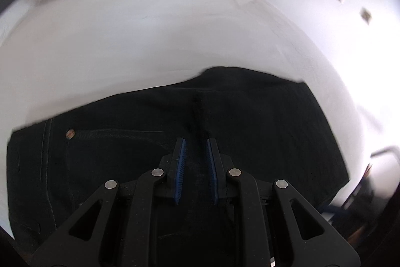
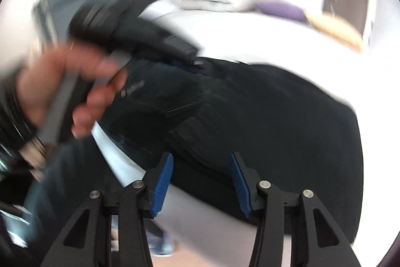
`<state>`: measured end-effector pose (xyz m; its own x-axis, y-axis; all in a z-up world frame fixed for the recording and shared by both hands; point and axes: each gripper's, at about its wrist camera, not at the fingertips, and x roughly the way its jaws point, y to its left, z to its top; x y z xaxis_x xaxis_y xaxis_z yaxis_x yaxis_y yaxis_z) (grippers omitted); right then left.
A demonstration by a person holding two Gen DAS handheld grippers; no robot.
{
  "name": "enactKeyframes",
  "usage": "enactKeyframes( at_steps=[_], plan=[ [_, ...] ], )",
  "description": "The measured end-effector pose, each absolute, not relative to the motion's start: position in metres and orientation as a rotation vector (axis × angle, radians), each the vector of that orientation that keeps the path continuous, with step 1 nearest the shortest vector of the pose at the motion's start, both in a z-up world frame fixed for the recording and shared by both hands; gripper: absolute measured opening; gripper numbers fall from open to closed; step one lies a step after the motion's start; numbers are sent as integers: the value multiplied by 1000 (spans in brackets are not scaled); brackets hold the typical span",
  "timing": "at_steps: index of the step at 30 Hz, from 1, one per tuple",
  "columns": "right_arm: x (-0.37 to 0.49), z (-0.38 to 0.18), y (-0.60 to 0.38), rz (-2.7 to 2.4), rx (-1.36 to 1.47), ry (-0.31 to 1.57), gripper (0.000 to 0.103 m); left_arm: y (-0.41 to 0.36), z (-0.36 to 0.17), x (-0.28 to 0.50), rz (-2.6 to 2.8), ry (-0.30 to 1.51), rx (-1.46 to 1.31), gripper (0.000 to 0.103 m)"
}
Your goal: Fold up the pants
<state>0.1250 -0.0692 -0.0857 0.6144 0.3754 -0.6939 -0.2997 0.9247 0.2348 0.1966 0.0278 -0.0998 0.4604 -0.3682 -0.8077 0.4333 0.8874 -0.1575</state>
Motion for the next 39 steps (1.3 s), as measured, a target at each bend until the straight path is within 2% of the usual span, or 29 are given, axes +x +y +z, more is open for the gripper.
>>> enactKeyframes(
  at_steps=[2, 4, 10, 15, 16, 17, 18, 35, 36, 38, 39],
  plan=[
    [135, -82, -118, 376, 266, 830, 38, 6, -112, 186, -511, 992, 159, 17],
    [152, -78, -169, 352, 427, 827, 34, -5, -131, 178, -506, 1037, 200, 17],
    [218, -84, -245, 379, 669, 847, 32, -9, -143, 167, -439, 986, 239, 17],
    [292, -140, -272, 383, 840, 948, 32, -25, -145, 170, -427, 994, 252, 17],
    [292, -155, -265, 358, 846, 984, 30, -24, -145, 171, -430, 996, 245, 17],
    [296, -166, -262, 337, 838, 1011, 16, -26, -146, 170, -432, 997, 241, 17],
    [297, -175, -258, 330, 826, 1025, 11, -25, -142, 169, -433, 996, 239, 17],
    [137, -163, -206, 386, 783, 1073, 9, -12, -151, 155, -428, 977, 223, 17],
    [134, -163, -205, 377, 772, 1074, 9, -10, -151, 155, -428, 976, 222, 17],
    [130, -165, -200, 338, 744, 1076, 0, -9, -152, 154, -428, 972, 222, 17],
    [129, -166, -200, 324, 733, 1077, 0, -8, -152, 153, -427, 971, 223, 17]
  ],
)
